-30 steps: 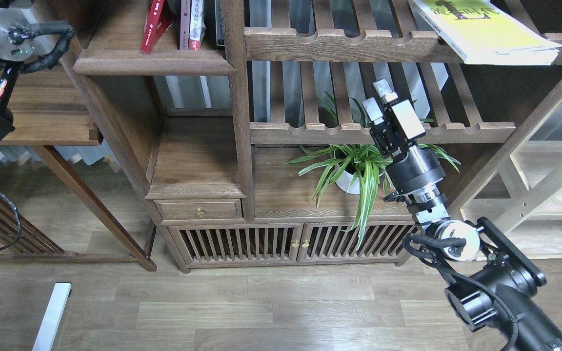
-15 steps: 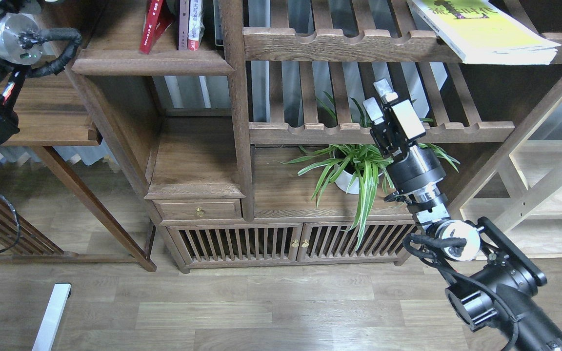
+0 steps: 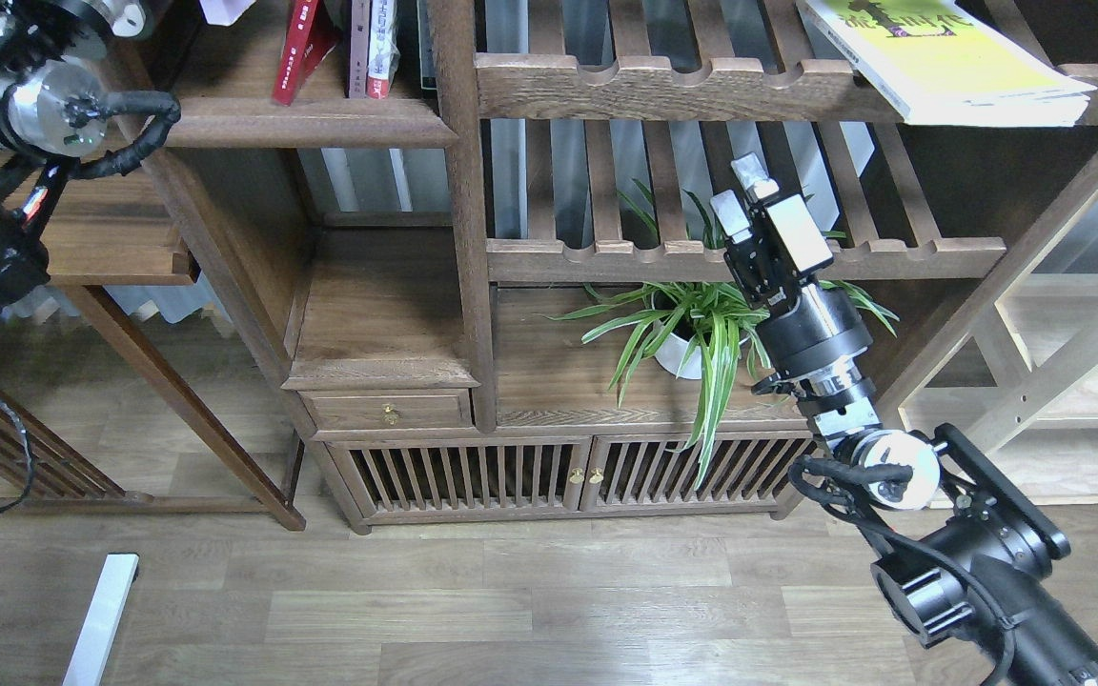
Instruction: Organize books on shelf
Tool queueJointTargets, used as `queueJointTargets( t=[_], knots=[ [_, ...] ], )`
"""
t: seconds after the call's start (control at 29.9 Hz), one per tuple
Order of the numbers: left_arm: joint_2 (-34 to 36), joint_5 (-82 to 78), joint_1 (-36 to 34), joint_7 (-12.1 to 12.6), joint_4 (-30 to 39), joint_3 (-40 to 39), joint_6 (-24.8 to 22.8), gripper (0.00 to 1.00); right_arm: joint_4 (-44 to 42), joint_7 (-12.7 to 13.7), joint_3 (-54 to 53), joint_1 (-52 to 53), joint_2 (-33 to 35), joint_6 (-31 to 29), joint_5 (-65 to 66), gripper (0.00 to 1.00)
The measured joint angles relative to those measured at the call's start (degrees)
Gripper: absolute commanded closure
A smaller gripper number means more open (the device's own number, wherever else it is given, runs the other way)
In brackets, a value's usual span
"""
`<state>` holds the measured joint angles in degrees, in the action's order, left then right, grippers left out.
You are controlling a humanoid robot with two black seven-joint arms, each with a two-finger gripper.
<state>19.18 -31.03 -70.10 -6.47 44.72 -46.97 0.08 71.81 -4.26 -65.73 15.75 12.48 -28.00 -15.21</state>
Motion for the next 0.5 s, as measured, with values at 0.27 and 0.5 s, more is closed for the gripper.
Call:
queueJointTargets(
  t=[0.27,0.5],
  knots=[
    [0.3,0.0,0.9,-0.7,0.0,2.9,-0.2,0.82,0.0,0.0,0.0,-0.4,0.0,0.0,0.0,0.14],
    [0.7,0.0,1.9,-2.2,0.0,4.2,-0.5,0.78,0.0,0.0,0.0,-0.9,0.0,0.0,0.0,0.14]
  ],
)
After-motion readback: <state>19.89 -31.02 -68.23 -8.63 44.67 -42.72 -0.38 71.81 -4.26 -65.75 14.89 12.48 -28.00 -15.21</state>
